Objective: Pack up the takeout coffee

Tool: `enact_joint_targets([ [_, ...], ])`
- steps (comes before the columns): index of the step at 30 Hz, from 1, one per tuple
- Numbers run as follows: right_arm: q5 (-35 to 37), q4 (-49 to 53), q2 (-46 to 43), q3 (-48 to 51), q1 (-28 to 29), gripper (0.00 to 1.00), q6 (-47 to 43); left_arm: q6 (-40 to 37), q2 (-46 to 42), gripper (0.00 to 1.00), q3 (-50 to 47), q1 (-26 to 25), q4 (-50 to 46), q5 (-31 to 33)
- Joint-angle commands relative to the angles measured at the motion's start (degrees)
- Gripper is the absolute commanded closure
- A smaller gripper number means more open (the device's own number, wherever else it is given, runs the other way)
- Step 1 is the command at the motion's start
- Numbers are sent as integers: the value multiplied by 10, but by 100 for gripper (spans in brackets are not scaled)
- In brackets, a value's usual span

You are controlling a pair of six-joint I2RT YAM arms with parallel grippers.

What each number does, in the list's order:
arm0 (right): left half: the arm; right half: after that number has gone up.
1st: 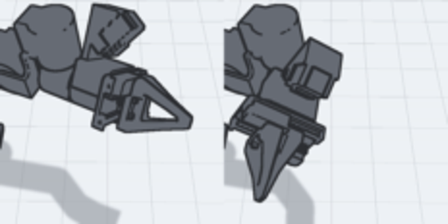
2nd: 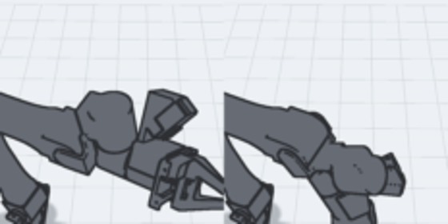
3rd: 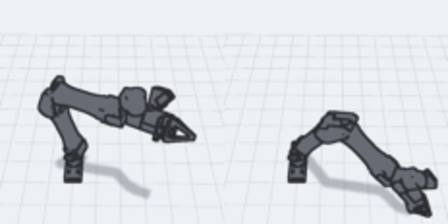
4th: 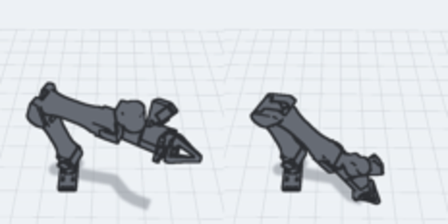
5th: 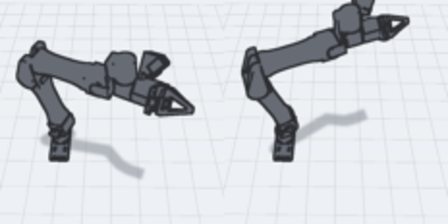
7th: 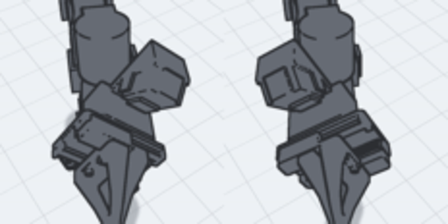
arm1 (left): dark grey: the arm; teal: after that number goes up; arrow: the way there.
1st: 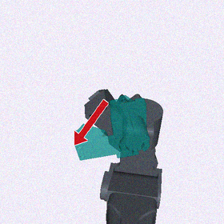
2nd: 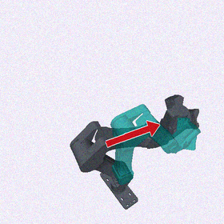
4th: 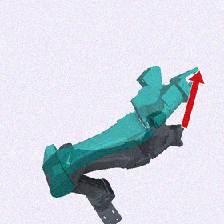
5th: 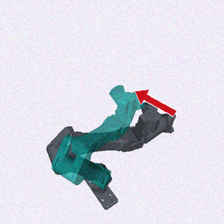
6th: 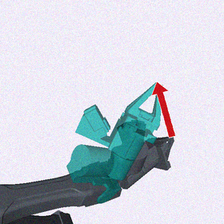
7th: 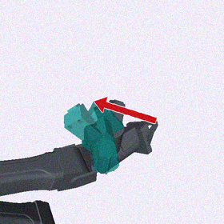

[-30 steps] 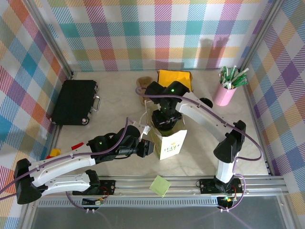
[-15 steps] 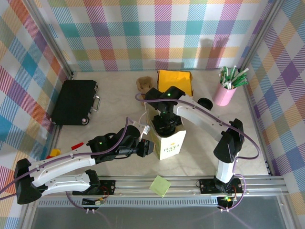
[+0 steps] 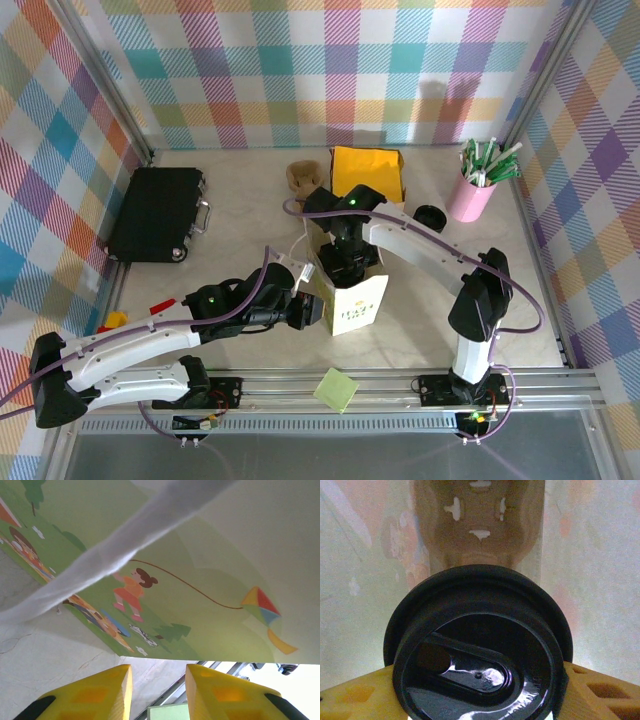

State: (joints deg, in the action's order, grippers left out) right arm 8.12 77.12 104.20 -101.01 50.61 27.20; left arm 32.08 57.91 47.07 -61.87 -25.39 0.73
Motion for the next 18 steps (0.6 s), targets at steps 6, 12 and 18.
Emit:
enact_joint_targets([
  [6, -7, -10, -6, 28, -2, 61, 25, -5, -1, 67, -10, -6, 6, 5],
  [12, -15, -19, -8, 43, -2, 61, 42, -3, -1, 67, -14, -6, 10, 6],
  [18, -17, -19, -3, 47, -2, 61, 40, -2, -2, 67, -17, -6, 12, 8],
])
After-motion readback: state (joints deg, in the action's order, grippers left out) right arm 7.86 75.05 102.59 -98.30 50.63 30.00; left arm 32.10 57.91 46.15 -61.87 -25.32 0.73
